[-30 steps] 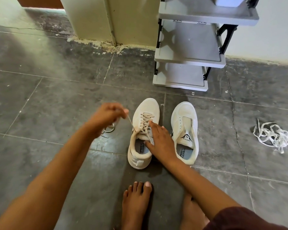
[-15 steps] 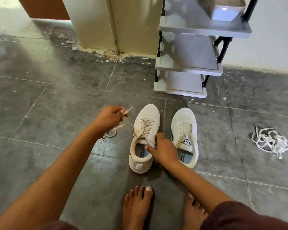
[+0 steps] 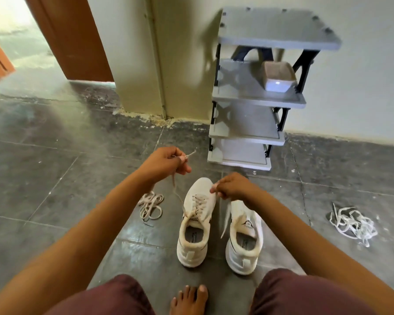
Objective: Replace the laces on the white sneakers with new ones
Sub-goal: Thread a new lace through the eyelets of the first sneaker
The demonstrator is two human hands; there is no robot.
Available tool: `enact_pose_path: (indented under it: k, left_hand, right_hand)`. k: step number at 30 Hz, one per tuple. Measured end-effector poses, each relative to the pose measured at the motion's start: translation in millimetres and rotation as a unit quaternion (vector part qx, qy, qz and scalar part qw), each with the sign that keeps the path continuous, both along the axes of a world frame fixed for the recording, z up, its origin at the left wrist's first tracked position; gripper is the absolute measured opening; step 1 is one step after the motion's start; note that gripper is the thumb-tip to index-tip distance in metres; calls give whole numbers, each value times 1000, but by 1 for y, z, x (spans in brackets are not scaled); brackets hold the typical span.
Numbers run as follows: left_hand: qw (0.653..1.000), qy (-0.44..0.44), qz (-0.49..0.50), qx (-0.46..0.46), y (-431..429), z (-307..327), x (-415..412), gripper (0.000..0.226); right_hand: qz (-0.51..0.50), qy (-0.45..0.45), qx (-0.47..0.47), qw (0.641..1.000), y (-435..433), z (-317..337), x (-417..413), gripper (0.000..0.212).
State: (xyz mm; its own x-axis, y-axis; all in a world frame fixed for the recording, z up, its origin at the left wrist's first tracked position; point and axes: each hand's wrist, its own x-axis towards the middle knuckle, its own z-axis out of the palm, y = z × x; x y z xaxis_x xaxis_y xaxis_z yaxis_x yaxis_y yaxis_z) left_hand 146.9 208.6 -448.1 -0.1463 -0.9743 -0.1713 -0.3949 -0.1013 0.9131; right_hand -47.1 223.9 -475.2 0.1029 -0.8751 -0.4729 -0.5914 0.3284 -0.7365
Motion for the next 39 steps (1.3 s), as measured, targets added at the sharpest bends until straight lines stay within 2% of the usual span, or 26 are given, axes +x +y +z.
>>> enact_pose_path:
  k: [3,4,9,11,14,17,21,22,25,29,35,39]
  left_hand:
    - [999,31,7,-19,-5,33,-5,17]
    - [999,35,11,-22,-5,40,-7,17]
    - [999,27,19,-32,5,56,-20,14]
    - [998,15,24,-49,8,55,-24,17]
    - [996,-7,44,-79,10,55,-28,14]
    - [991,-37,54,-114,15,52,-36,12]
    - [979,-79,75,-171,19,47,-44,14]
    - [978,-77,80,-177,19,46,-44,15]
    - [974,-44,105,-196,19,44,-42,14]
    - [972,-1,137,-192,18,44,-37,16]
    - [976,17,110,-187,21,45,-40,17]
    - [976,11,104,-192,21,46,-42,7]
  right_hand:
    - [-45,-64,-90,993,-9,34,0,20]
    - [-47,-86,-94,991,-11,42,1,22]
    - [-6,-192,-5,981,-9,71,8,33]
    - [16,-228,-6,974,-8,73,5,33]
    - [42,-194,-61,978,-5,69,1,25]
    - [18,-128,-169,977,0,60,1,19]
    - [0,7,-322,947,0,46,2,19]
    - [-6,13,-344,939,0,45,2,21]
    - [-45,-72,-377,922,1,43,5,15]
    - [-118,-179,-364,906,3,44,8,6]
    - [-106,-193,-379,899,4,46,13,6]
    - [-91,-181,-397,895,5,48,16,9]
